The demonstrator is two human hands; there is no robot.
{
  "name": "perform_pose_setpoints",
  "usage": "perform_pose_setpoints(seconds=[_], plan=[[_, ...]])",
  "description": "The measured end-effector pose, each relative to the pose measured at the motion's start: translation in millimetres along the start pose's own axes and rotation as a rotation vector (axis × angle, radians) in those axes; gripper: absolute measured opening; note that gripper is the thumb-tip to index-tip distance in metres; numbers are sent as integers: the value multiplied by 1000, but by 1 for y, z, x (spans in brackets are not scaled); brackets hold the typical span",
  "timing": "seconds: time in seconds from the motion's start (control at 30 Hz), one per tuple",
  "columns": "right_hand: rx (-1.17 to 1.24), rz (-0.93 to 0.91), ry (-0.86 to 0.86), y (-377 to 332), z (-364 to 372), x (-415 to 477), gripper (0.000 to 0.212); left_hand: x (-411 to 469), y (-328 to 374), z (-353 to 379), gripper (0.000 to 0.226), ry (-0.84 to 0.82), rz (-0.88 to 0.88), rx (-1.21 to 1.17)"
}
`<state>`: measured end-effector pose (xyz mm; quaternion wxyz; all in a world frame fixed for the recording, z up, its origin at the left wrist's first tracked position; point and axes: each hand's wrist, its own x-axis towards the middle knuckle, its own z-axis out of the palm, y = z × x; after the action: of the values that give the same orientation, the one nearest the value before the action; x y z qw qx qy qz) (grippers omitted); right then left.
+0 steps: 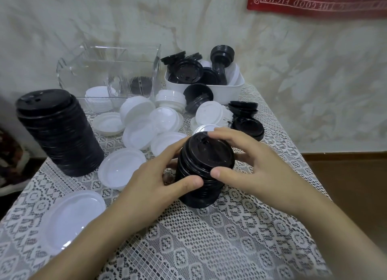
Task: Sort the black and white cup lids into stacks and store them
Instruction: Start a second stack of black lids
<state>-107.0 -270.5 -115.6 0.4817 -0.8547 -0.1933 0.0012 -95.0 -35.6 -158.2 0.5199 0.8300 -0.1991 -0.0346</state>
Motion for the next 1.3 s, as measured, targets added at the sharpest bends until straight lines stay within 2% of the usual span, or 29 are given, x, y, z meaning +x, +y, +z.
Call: perform_pose_setpoints(seconds=[0.4, 0.63, 0.87, 1.3], plan=[[-5, 45, 15, 0, -3, -1, 57, 0, 0, -4, 73, -23, 8, 18], [-36, 64, 222, 5, -10, 0, 58, 0, -3, -4, 80, -10, -12, 23], [-129, 41, 91, 2, 10, 2, 73, 2, -2, -3, 77, -33, 15, 15], [-31, 27, -8, 5, 4, -1, 63, 3, -5, -6, 75, -66, 30, 15]])
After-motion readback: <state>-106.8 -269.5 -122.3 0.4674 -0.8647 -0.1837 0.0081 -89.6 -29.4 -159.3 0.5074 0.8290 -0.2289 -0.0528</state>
